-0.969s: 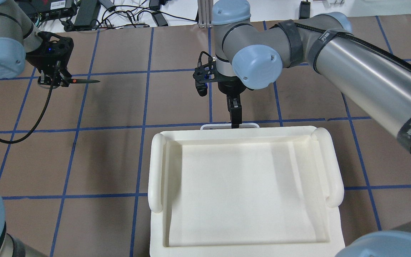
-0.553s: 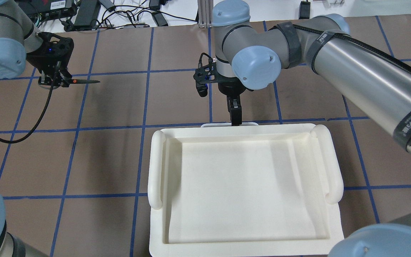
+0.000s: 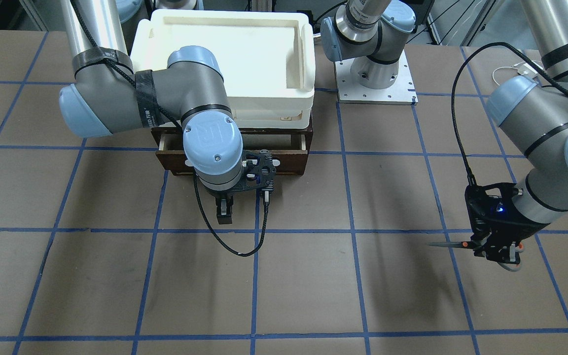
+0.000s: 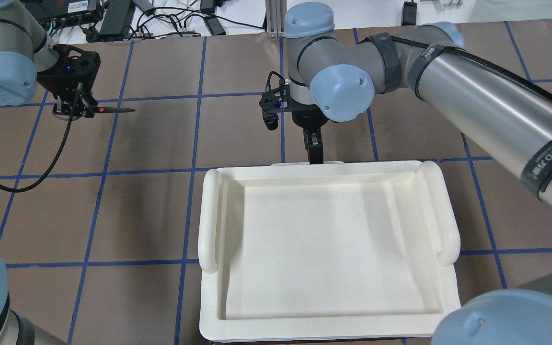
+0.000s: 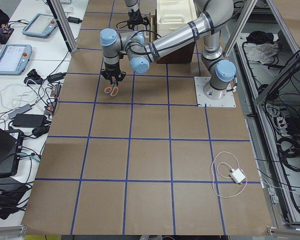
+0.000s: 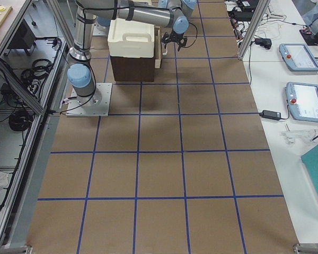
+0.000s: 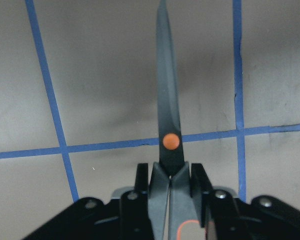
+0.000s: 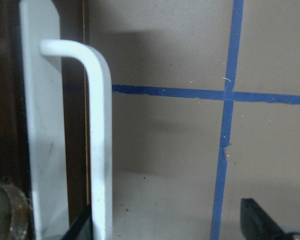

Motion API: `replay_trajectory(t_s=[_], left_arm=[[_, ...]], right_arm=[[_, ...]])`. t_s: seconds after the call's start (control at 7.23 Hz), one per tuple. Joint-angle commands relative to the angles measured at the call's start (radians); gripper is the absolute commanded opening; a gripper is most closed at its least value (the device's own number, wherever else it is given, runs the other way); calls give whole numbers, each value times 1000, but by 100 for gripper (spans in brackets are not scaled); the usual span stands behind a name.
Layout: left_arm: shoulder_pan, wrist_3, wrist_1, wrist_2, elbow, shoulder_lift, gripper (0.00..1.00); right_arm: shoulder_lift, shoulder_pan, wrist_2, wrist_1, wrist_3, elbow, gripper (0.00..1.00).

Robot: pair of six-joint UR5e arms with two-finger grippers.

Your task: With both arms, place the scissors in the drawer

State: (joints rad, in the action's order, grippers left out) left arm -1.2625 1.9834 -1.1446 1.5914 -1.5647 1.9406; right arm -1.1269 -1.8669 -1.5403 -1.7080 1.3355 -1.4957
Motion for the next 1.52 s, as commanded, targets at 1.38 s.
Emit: replay_trajectory(t_s=[1.38], left_arm=[[0,-2,3,-2,-2,11,0]], right_arm=[[111,17,-1,-48,14,149,100]])
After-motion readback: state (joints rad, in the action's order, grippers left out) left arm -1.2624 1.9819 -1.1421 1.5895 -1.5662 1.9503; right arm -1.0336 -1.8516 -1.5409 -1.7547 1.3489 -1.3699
